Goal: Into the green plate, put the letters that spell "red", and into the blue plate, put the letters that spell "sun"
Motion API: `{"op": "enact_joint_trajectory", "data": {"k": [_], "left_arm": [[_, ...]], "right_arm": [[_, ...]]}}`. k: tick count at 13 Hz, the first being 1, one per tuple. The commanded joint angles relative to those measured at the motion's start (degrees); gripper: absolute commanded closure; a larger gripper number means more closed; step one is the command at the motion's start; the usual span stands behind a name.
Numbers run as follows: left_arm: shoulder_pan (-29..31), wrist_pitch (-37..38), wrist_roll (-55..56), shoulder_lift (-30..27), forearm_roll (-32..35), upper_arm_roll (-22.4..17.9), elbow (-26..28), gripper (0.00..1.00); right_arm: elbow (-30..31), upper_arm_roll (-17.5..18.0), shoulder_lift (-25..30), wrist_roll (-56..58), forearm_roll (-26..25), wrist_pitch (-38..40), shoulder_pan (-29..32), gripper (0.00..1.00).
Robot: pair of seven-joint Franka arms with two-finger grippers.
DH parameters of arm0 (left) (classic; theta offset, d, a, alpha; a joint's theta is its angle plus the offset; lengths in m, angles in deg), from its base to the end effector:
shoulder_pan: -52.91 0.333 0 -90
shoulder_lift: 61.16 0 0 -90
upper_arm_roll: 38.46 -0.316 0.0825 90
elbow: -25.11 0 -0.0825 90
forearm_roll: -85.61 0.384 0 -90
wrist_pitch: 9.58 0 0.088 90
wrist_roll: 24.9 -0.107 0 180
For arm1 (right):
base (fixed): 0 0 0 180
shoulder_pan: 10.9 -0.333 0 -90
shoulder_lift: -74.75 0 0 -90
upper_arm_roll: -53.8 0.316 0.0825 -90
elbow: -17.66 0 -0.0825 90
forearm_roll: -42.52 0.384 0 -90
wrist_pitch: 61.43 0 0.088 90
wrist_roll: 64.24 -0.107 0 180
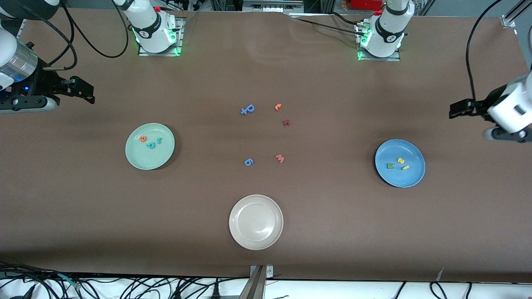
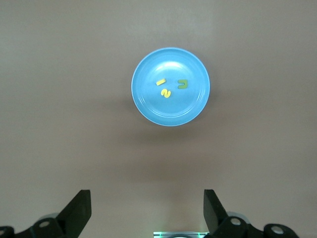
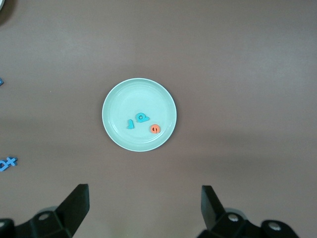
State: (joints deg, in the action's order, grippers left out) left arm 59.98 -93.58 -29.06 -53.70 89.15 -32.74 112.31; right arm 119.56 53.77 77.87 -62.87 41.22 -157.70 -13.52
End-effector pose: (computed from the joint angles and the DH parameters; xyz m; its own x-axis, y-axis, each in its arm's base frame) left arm 0.5784 0.0243 0.5657 0.9813 -0.0445 -0.1873 -0.0519 -0.9980 -0.0351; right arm 0.5401 0.0222 0.5652 0.9965 0.0715 -0.0443 0.0725 -0.9971 0.0213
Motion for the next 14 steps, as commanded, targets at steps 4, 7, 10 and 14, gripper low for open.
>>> {"op": "enact_joint_trajectory", "data": {"k": [4,7,10,14], "left_arm": [[-1.6,0.4,-1.5,-4.6,-1.3,-0.8,1.0,0.00],[-1.7,-0.3,-1.5,-4.6,-1.4,-0.9,0.6,0.00],[-1.7,-1.4,-1.5,-4.6,-1.5,-0.9,0.5,0.00],[-1.6,-1.9,-1.4,-4.7,-3.5,-1.0,0.8,0.00]], "right_arm": [[-2.6,-0.1,-0.7,1.1,0.2,1.0,0.2,0.00],[-2.7,-0.1,-0.8,0.7,0.2,1.0,0.1,0.00],[-2.7,-0.1,-0.8,0.9,0.2,1.0,0.1,0.00],[-2.7,-0.1,-0.8,1.1,0.2,1.1,0.1,0.00]]}}
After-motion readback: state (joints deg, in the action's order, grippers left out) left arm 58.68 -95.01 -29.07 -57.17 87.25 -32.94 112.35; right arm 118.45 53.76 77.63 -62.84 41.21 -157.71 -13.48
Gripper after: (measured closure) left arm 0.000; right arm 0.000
